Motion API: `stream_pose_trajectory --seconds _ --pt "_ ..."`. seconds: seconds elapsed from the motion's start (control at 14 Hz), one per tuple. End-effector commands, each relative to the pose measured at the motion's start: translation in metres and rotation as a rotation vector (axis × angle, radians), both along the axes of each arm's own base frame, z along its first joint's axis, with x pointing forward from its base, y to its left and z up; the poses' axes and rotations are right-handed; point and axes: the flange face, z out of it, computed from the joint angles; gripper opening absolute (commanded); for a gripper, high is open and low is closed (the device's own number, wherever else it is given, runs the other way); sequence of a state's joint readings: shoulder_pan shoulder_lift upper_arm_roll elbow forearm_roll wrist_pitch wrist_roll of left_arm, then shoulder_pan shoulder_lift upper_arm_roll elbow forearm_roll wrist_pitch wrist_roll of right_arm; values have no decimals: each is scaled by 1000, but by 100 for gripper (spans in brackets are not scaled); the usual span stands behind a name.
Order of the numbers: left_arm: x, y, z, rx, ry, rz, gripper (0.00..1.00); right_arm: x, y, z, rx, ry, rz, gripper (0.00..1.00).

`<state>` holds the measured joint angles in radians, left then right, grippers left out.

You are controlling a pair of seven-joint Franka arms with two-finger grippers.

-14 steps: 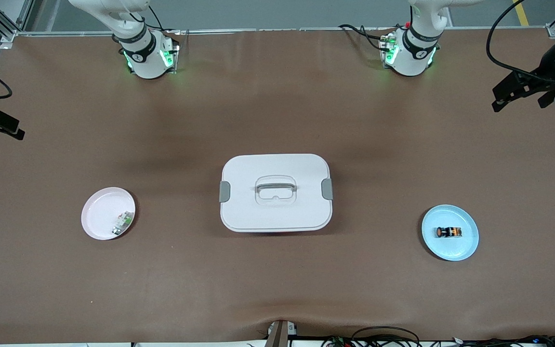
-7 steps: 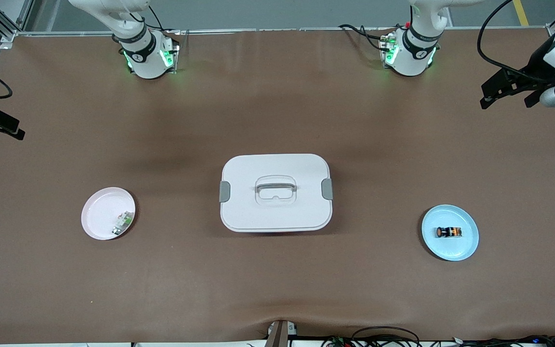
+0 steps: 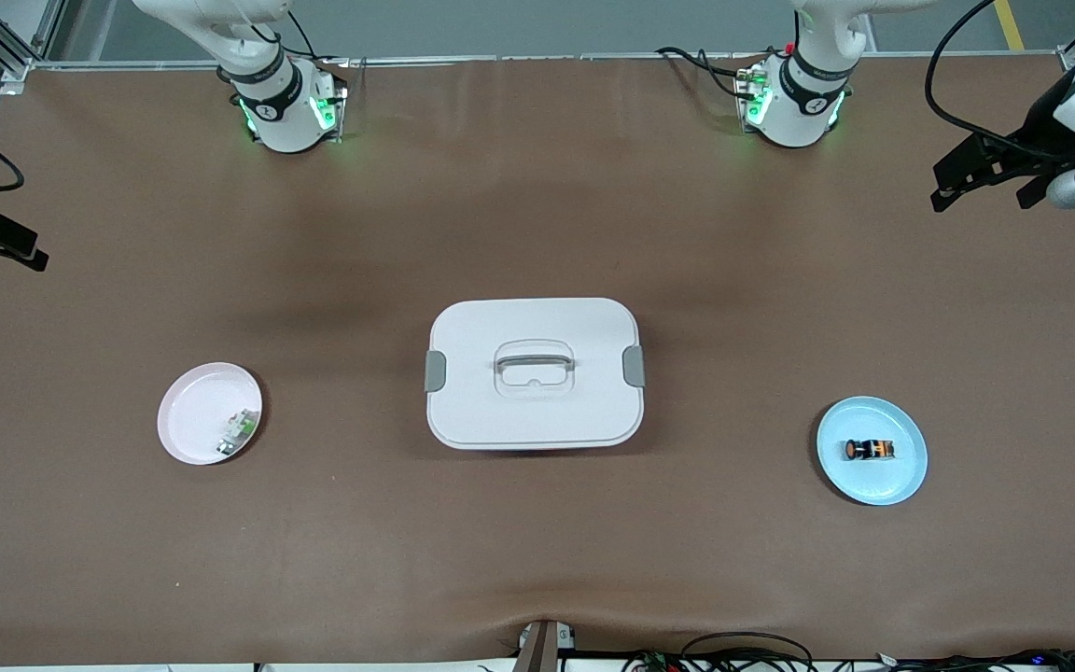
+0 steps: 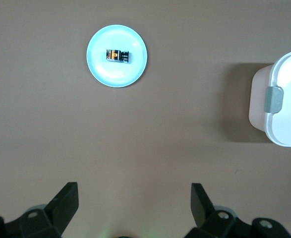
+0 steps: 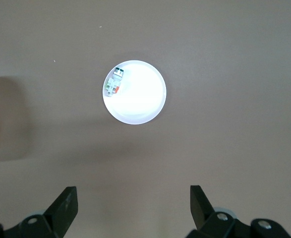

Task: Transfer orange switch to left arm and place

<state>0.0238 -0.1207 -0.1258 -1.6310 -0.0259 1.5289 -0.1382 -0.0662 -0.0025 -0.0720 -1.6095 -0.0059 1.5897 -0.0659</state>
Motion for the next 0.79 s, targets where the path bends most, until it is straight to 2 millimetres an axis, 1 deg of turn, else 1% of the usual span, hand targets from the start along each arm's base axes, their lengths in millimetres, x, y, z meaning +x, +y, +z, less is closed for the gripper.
stream_pose_trajectory --seconds 0.0,0.29,0.57,0.72 --pt "0 2 0 20 9 -11 100 -3 2 4 -5 -2 -10 100" --pt "-1 5 -6 34 24 6 100 -3 2 5 -5 -5 -10 100" --pt "-3 3 -7 40 27 0 100 -2 2 4 -4 -5 -14 100" --pt "0 4 -7 53 20 -16 100 -2 1 5 -4 -8 -15 100"
